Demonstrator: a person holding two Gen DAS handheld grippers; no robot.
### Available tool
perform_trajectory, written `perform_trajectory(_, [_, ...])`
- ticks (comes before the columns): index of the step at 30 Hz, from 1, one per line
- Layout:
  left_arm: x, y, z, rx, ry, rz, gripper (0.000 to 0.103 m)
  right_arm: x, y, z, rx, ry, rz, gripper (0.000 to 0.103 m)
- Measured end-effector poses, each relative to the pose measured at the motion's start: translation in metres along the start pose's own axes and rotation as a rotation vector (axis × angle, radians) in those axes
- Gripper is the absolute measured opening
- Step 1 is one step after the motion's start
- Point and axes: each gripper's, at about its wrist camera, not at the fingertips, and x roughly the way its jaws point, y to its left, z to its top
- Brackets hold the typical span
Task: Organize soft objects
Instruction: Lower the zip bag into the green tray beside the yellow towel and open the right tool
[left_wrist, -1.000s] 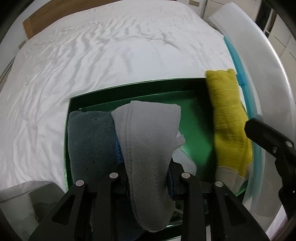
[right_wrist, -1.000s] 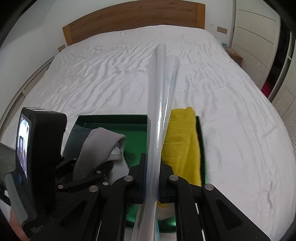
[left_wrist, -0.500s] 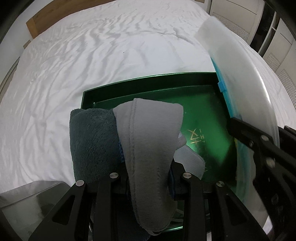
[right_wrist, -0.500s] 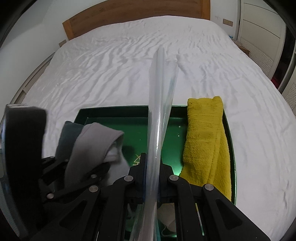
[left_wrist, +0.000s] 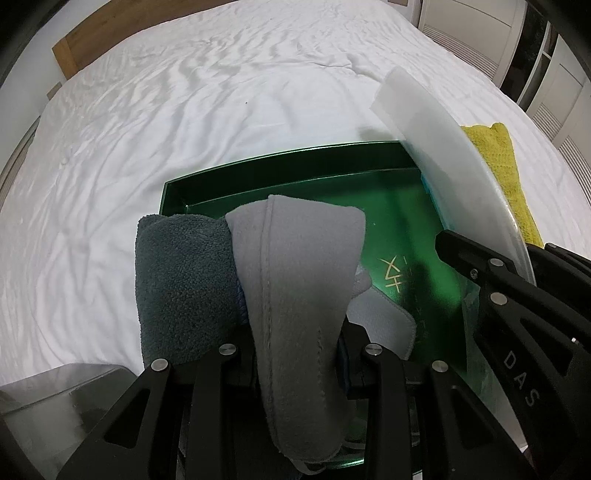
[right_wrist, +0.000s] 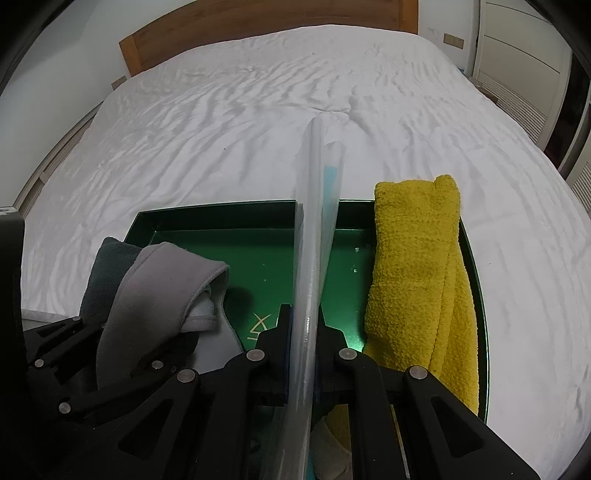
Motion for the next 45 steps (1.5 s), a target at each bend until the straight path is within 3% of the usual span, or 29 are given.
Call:
perform_trajectory(16, [-0.003, -0.001, 0.0, -0.008, -0.007, -0.021, 0.027, -0.001, 0.006, 0.013, -0.013, -0.091, -0.026, 0.008])
perform_trajectory(45, [-0.004, -0.004, -0.002, -0.001, -0.02, -0.015, 0.027, 0.015, -0.008, 0.001, -0.023, -0.04, -0.066, 0.011])
